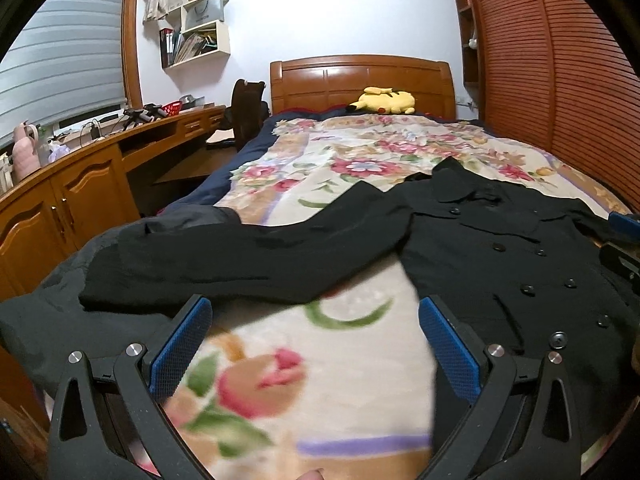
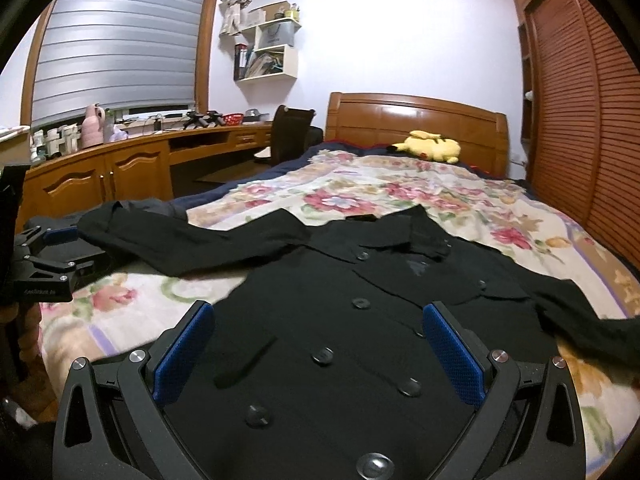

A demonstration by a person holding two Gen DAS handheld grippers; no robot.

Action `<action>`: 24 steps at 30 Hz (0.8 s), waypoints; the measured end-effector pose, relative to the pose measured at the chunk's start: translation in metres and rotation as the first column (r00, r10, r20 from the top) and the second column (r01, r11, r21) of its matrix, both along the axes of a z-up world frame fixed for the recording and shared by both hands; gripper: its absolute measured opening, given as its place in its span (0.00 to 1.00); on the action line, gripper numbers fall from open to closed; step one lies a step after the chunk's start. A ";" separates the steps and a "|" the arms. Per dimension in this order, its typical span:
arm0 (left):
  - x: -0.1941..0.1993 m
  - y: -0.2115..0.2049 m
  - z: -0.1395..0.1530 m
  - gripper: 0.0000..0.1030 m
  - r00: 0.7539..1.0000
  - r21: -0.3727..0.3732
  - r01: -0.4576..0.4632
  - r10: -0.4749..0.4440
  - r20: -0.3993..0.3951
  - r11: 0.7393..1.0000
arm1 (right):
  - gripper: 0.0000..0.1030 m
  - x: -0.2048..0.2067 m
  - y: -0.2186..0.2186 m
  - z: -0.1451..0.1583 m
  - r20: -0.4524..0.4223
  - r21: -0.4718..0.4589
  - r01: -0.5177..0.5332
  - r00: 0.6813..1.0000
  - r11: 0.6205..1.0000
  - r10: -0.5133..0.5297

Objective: Fold large clothes
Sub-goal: 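Grasp the black coat's sleeve cuff with the left tool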

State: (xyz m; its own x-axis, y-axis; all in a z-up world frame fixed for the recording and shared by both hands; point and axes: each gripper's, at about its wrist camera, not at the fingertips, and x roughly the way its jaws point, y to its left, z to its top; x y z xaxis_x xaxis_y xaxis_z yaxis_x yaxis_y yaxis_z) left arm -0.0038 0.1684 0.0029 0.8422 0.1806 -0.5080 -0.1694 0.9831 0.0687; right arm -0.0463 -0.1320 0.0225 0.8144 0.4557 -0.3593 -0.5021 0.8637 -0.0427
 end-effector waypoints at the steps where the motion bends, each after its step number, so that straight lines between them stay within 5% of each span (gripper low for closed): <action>1: 0.001 0.005 0.000 1.00 1.000 0.002 -0.003 0.003 -0.005 1.000 | 1.00 0.001 0.002 -0.001 0.000 0.000 -0.006 1.000 1.000 0.006; 15: 0.022 0.112 0.006 0.77 0.982 -0.050 -0.142 0.135 -0.129 0.989 | 1.00 0.038 0.007 -0.027 -0.090 -0.009 -0.117 0.989 0.993 0.116; 24: 0.028 0.166 0.000 0.76 0.940 -0.039 -0.279 0.265 -0.214 0.960 | 1.00 0.059 -0.011 -0.031 -0.132 -0.029 -0.159 0.979 0.987 0.154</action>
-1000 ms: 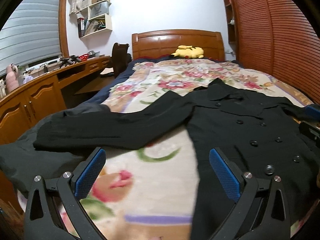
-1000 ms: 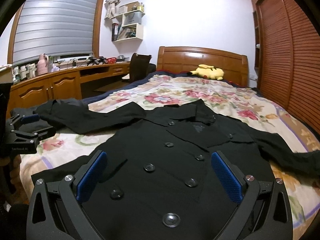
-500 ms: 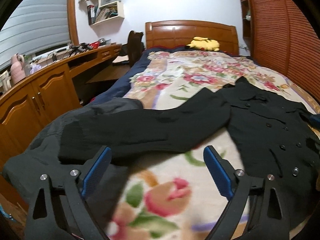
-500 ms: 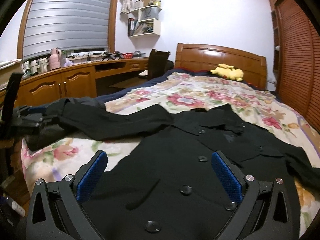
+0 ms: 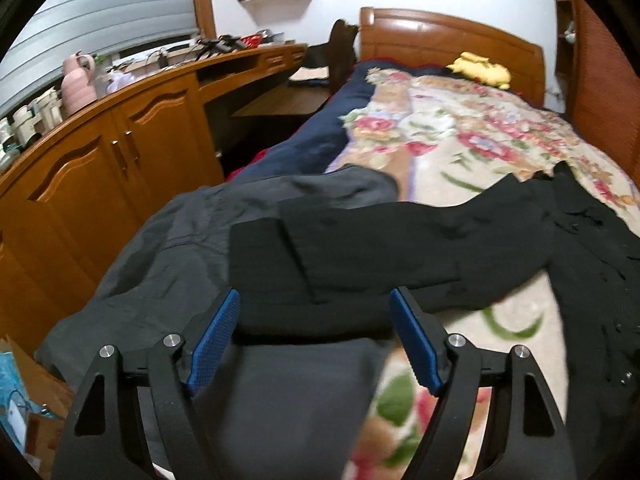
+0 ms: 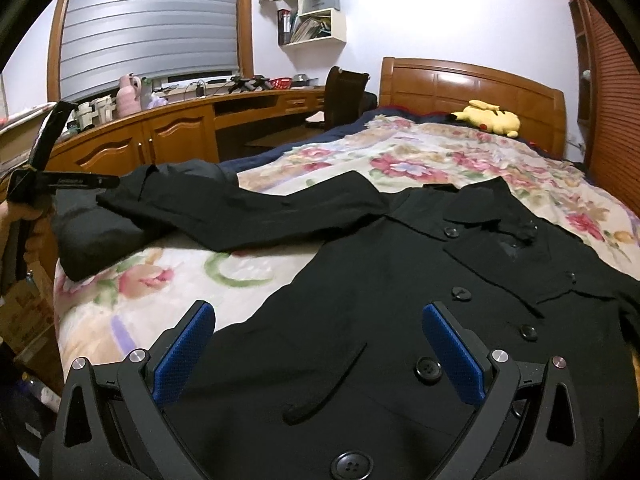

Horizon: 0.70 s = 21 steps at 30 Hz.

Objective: Fold large clothes
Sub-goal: 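Grasp the black coat's sleeve cuff with the left tool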

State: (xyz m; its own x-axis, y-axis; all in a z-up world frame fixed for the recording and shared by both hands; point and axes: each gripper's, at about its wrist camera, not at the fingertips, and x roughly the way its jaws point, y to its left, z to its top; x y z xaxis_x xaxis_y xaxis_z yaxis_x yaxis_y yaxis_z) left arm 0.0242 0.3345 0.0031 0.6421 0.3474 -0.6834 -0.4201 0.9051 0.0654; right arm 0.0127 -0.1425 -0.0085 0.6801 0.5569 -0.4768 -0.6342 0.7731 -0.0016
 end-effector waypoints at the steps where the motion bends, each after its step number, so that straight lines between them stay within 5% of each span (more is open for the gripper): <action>1: 0.002 0.004 -0.002 0.76 1.000 -0.001 -0.012 0.012 -0.010 1.000 | 1.00 0.002 -0.003 0.000 -0.003 0.001 -0.001 1.000 1.000 0.001; 10: 0.015 0.030 -0.029 0.66 0.993 -0.076 -0.067 0.059 -0.100 0.995 | 1.00 -0.013 0.004 0.005 0.010 -0.018 -0.008 1.000 1.000 0.008; 17: 0.018 0.029 -0.028 0.17 0.993 -0.092 -0.039 0.028 -0.115 0.995 | 1.00 -0.015 0.022 0.009 0.008 -0.020 -0.019 1.000 1.000 0.019; 21: 0.019 0.004 -0.004 0.12 0.998 -0.024 0.004 -0.005 -0.070 1.000 | 1.00 -0.016 0.018 0.011 0.009 -0.020 -0.021 1.000 1.000 0.021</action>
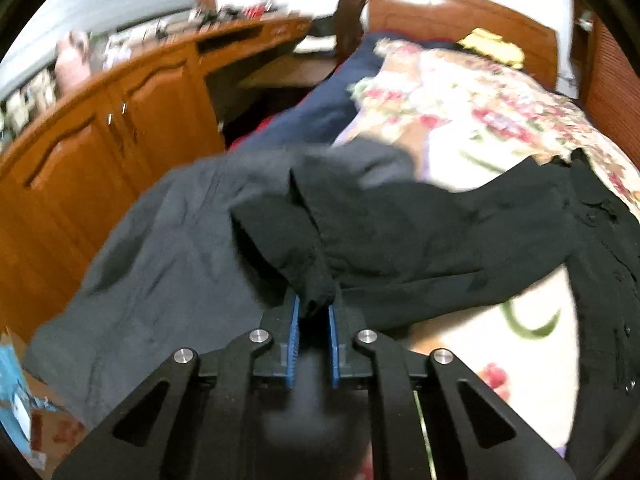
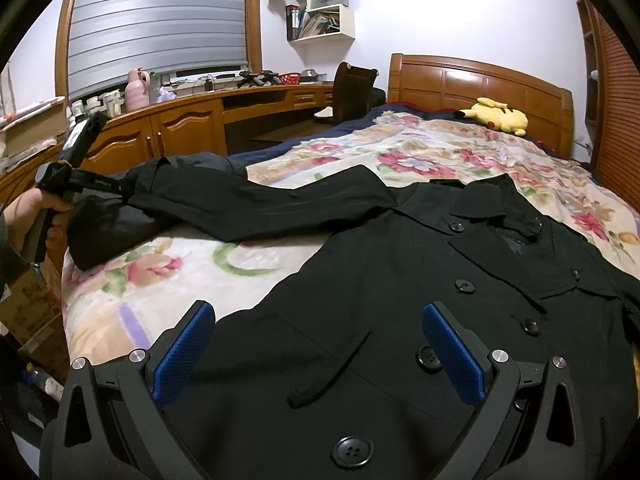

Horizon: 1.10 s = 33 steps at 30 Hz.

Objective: Fold large clothes
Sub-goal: 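Lift the sleeve and fold it across the coat body with the left tool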

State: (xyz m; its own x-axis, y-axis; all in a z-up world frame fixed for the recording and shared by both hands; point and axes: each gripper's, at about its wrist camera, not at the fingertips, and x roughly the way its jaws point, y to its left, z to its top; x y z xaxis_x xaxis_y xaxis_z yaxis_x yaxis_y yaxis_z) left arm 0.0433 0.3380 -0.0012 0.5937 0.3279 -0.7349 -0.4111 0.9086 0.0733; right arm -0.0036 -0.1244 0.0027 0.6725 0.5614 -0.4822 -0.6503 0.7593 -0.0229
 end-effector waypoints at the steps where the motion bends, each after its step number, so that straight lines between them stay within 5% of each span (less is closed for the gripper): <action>1: 0.001 -0.009 0.009 0.12 1.000 0.018 0.013 -0.014 0.018 1.000 | 1.00 0.000 0.001 0.000 0.002 -0.001 0.001 1.000 1.000 -0.001; 10: 0.023 -0.117 0.073 0.11 0.960 0.087 0.222 -0.233 0.155 0.971 | 1.00 0.002 -0.027 0.007 0.005 0.023 0.056 0.998 0.998 -0.056; 19: 0.043 -0.243 0.084 0.11 0.851 0.068 0.477 -0.480 0.215 0.876 | 1.00 -0.001 -0.074 0.012 0.017 0.037 0.193 0.981 0.980 -0.194; 26: 0.022 -0.297 0.069 0.11 0.777 0.047 0.598 -0.593 0.213 0.800 | 1.00 -0.007 -0.092 0.012 0.002 0.040 0.264 0.965 0.964 -0.264; 31: 0.003 -0.307 0.050 0.17 0.780 0.056 0.597 -0.595 0.195 0.801 | 1.00 -0.021 -0.082 0.011 -0.004 0.026 0.277 0.961 0.961 -0.277; 33: 0.000 -0.307 0.044 0.35 0.780 0.039 0.599 -0.594 0.198 0.800 | 1.00 -0.024 -0.079 0.012 -0.006 0.024 0.274 0.962 0.961 -0.274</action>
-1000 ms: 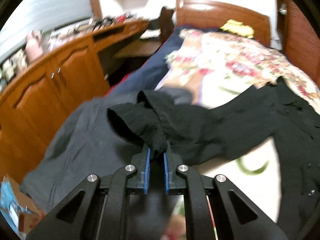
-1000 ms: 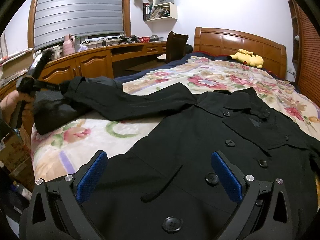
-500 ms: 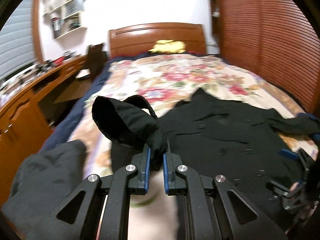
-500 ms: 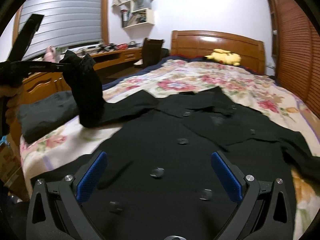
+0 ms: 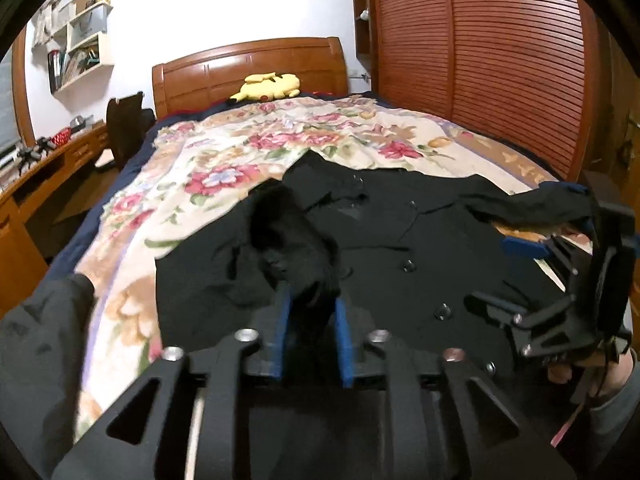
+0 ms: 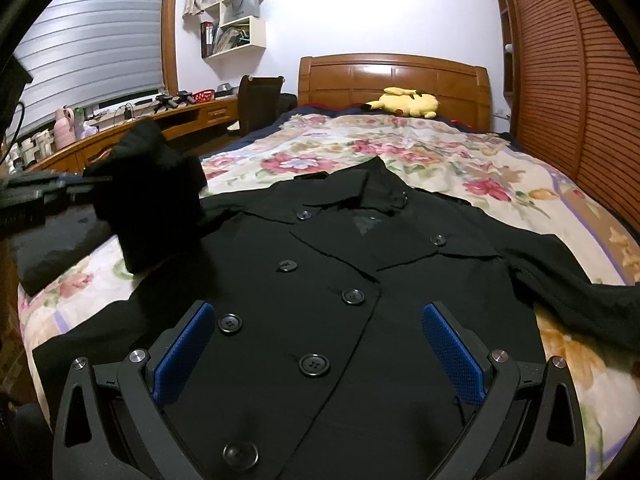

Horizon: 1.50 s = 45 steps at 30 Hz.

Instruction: Fold large clothes

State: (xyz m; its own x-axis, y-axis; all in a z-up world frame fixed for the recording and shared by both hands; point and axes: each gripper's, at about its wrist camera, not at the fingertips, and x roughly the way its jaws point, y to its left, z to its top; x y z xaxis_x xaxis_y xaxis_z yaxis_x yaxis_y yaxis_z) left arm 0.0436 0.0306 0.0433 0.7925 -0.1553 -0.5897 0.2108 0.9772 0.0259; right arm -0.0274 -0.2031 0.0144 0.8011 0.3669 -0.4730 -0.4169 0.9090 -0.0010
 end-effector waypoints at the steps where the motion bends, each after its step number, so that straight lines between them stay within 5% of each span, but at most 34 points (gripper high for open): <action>1: -0.001 -0.002 -0.003 0.40 1.000 -0.005 -0.001 0.001 -0.001 1.000 | 1.00 -0.002 0.002 0.000 0.000 0.000 -0.002 1.000 1.000 0.002; 7: -0.017 0.014 -0.018 0.77 0.999 0.005 -0.039 0.039 0.001 0.999 | 1.00 -0.019 0.010 -0.001 -0.005 0.014 -0.026 1.000 1.000 0.027; 25: -0.045 0.076 -0.057 0.78 0.987 0.012 -0.161 0.161 -0.026 0.987 | 0.91 0.021 0.024 0.000 -0.116 0.023 -0.202 0.972 0.979 0.203; 31: -0.048 0.080 -0.060 0.78 0.987 0.008 -0.162 0.162 -0.025 0.987 | 0.71 0.036 0.034 0.002 -0.180 -0.006 -0.259 0.951 0.966 0.254; 35: -0.048 0.079 -0.060 0.78 0.986 0.001 -0.164 0.164 -0.019 0.986 | 0.26 0.040 0.035 0.002 -0.218 0.001 -0.309 0.928 0.951 0.302; 38: -0.047 0.075 -0.056 0.78 0.987 -0.008 -0.163 0.163 -0.008 0.987 | 0.12 0.036 0.029 0.009 -0.195 0.014 -0.326 0.926 0.945 0.322; 45: -0.039 0.056 -0.042 0.78 0.989 -0.047 -0.143 0.144 0.036 0.989 | 0.06 0.024 -0.014 0.034 -0.074 0.048 -0.249 0.965 0.967 0.252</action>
State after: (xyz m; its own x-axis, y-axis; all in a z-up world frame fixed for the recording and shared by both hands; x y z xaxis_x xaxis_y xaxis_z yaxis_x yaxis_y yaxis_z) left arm 0.0041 0.0866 0.0012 0.8308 -0.0637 -0.5529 0.0679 0.9976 -0.0129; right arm -0.0031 -0.2176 0.0487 0.6420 0.5702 -0.5126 -0.6287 0.7741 0.0737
